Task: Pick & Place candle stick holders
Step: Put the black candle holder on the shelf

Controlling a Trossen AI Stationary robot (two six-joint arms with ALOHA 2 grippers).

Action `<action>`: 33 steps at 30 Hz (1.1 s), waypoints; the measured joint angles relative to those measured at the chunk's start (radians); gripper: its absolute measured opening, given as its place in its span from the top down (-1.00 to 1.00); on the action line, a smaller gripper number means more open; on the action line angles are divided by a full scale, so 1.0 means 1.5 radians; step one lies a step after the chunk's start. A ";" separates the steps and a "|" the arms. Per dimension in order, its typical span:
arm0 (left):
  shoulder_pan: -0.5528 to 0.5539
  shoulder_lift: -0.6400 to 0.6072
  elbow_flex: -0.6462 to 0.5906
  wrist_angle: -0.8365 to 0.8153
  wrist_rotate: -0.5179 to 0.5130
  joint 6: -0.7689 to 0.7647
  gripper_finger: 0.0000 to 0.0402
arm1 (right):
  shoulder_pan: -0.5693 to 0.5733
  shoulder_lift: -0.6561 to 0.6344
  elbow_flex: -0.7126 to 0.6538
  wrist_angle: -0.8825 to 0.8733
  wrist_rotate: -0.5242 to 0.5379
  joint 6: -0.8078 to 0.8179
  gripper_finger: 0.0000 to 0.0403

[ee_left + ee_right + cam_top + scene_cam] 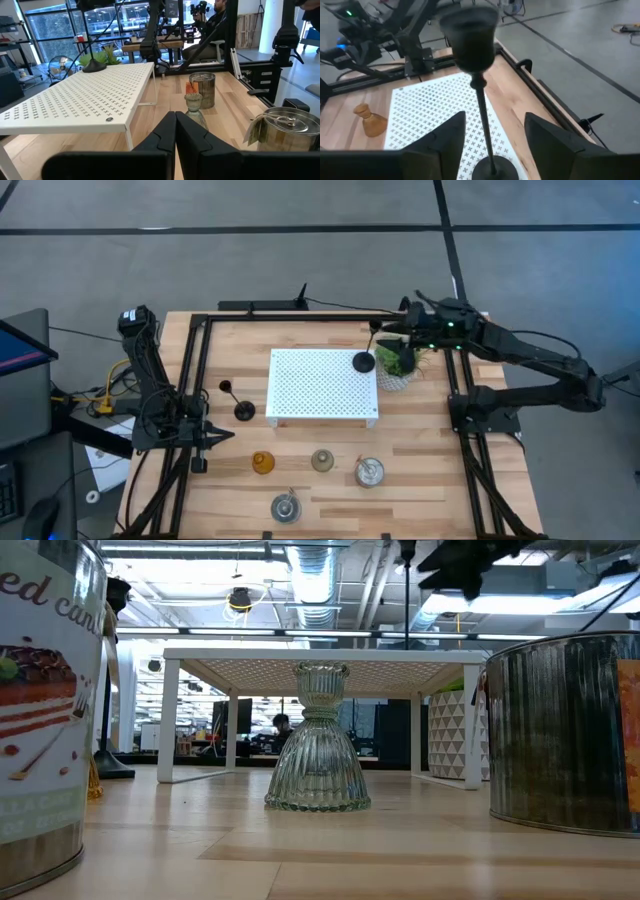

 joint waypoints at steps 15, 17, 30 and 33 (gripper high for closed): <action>0.000 0.000 0.000 0.000 0.000 0.000 0.96 | 0.029 -0.140 -0.001 -0.239 0.000 0.066 0.07; 0.000 0.000 0.000 0.000 0.000 0.000 0.96 | 0.049 -0.145 -0.012 -0.252 0.000 0.095 0.11; 0.000 0.000 0.000 0.003 0.000 -0.007 0.96 | 0.194 -0.147 -0.134 -0.103 0.001 0.114 0.43; 0.000 0.000 0.000 0.010 0.001 -0.044 0.96 | 0.238 -0.146 -0.138 -0.074 0.001 0.114 0.51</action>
